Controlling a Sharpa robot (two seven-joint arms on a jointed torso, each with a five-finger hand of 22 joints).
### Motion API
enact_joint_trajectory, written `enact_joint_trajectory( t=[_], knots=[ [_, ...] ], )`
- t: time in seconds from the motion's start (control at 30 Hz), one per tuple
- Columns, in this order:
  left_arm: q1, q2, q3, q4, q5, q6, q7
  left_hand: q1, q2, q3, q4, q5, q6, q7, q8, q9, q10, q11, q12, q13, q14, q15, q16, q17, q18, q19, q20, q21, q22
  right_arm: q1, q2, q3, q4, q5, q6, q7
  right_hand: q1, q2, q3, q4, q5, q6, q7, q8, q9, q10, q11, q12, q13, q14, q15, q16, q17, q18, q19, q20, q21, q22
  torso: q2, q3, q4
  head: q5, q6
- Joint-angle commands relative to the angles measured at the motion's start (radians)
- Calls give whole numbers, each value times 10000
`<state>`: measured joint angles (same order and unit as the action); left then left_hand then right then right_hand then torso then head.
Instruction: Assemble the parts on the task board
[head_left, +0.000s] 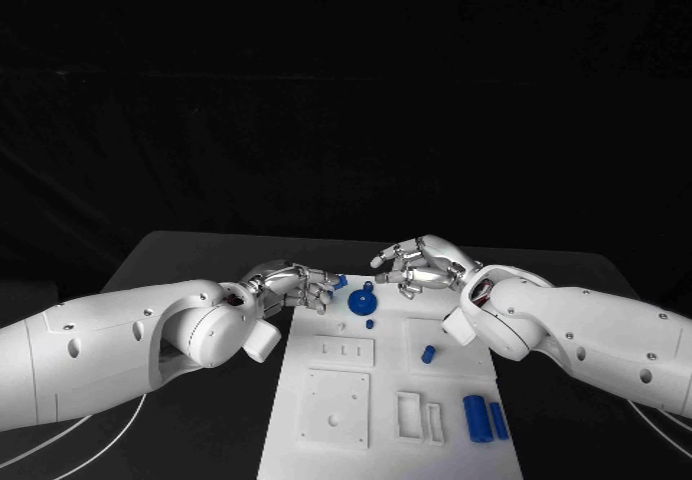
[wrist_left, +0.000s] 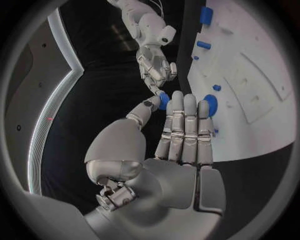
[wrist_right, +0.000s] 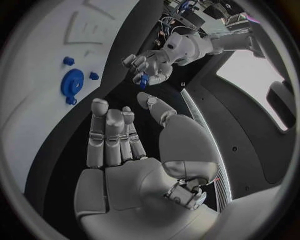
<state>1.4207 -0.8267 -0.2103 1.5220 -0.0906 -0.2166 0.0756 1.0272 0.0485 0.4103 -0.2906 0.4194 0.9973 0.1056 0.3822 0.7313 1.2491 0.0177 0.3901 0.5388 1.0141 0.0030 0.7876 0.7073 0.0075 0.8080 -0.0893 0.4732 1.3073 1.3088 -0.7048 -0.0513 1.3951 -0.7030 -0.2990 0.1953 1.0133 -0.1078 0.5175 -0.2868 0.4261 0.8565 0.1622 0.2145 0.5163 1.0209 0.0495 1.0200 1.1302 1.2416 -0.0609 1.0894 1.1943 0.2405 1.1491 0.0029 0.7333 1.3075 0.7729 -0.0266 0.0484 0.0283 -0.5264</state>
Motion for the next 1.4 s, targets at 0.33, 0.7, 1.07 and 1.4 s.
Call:
enact_joint_trajectory(
  t=[0.33,0.7,1.07,1.4],
  knots=[
    [283,202,12,-633,-1673,-101,-1283,-156,-249,17,-11,1036,701,-422,-267,444,627,-422,624,522,742,-461,835,194,22,761,-487,1113,273,400,-78,133,-734,202,-357,188,156,-6,-62,-27,40,30,-31,39,23,-92,-36,-56,-113,-116,-25,-141,-135,213,-127,104,-161,45,-97,37,-43,-1,-19],
    [873,639,-19,-1044,-3708,436,-2931,-486,-319,-28,-2,1688,1121,-660,-444,1026,1032,-838,2028,1703,1275,-1072,2251,508,73,1210,-1049,2558,249,719,73,444,-1970,128,-268,104,254,-15,-32,-27,40,57,-43,57,31,-90,-48,-56,-146,-114,-37,-148,-163,213,-123,120,-189,52,-366,135,-27,46,-139],
    [1208,1506,-322,-1726,-5482,904,-4069,-788,-197,128,11,1434,1411,-737,-630,1062,1167,-919,2145,1781,1408,-1114,2452,362,59,1191,-1136,2810,222,793,611,442,-3061,-187,9,53,328,-83,20,-15,122,16,-7,44,27,-319,-8,-204,-298,-366,7,-352,-310,213,-383,271,-439,34,-626,220,-42,63,-273],
    [1197,2146,-322,-1885,-7635,1324,-4867,-805,-735,1641,420,48,1743,-821,-767,1131,1392,-1012,2191,1798,1589,-1155,2634,217,95,1364,-1172,2894,178,791,736,433,-3071,-405,168,21,376,-86,39,-17,162,-9,11,41,28,-411,11,-262,-397,-475,27,-451,-408,213,-493,355,-563,44,-813,308,-29,99,-532]
  ],
)
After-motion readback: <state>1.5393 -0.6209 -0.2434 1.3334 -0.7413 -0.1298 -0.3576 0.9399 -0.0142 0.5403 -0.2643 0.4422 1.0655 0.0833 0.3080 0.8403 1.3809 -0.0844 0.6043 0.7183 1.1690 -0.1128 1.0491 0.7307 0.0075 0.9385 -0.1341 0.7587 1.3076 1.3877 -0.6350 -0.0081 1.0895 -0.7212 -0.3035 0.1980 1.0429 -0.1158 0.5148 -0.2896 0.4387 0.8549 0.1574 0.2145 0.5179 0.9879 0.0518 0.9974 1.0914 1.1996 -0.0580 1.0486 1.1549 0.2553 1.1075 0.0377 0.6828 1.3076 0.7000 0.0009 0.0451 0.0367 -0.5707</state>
